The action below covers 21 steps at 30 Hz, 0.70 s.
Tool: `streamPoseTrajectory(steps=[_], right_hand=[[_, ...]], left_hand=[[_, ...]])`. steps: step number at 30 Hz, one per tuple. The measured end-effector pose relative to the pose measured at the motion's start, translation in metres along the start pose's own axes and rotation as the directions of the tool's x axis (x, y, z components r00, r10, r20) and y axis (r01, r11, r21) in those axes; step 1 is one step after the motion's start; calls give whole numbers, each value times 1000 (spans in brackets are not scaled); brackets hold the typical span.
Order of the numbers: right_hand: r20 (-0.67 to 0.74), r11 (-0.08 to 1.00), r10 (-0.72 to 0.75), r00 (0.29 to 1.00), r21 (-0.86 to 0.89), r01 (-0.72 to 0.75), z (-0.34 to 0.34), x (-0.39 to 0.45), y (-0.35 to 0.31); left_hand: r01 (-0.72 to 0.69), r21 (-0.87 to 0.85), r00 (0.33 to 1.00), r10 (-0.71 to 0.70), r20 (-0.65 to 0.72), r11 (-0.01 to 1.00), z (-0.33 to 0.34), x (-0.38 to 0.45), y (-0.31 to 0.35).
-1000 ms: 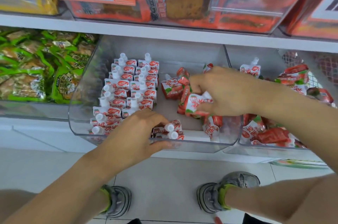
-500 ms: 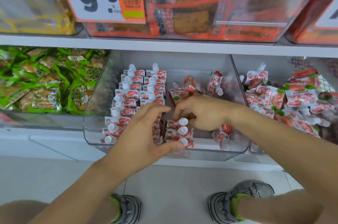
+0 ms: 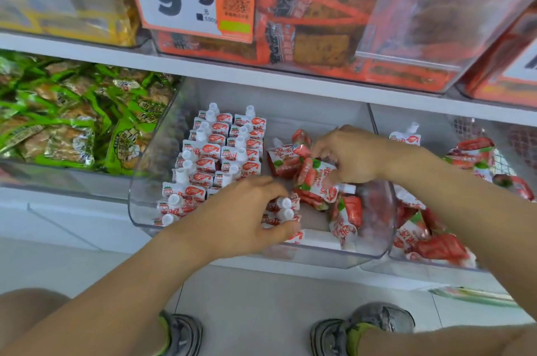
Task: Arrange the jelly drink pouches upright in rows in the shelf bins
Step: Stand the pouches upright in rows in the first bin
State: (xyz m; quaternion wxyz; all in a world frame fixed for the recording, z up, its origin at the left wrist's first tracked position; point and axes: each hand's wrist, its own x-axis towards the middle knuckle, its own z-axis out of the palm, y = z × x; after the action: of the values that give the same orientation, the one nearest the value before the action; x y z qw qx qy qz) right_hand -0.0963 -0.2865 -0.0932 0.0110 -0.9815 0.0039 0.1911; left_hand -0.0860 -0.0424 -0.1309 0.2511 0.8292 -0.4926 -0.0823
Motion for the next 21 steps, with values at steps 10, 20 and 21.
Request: streamPoseTrajectory(steps=[10,20,21], right_hand=[[-115,999,30,993,37,-26,13,12,-12],[-204,916,-59,977,378,135,13,19,-39],[-195,929,-72,978,344,136,14,20,-39]], left_hand=[[-33,-7,999,33,22,999,-1,-2,-5],[20,-15,999,-19,25,1000,-2,-8,-3],[21,-19,999,-20,28,1000,-2,-8,-3]])
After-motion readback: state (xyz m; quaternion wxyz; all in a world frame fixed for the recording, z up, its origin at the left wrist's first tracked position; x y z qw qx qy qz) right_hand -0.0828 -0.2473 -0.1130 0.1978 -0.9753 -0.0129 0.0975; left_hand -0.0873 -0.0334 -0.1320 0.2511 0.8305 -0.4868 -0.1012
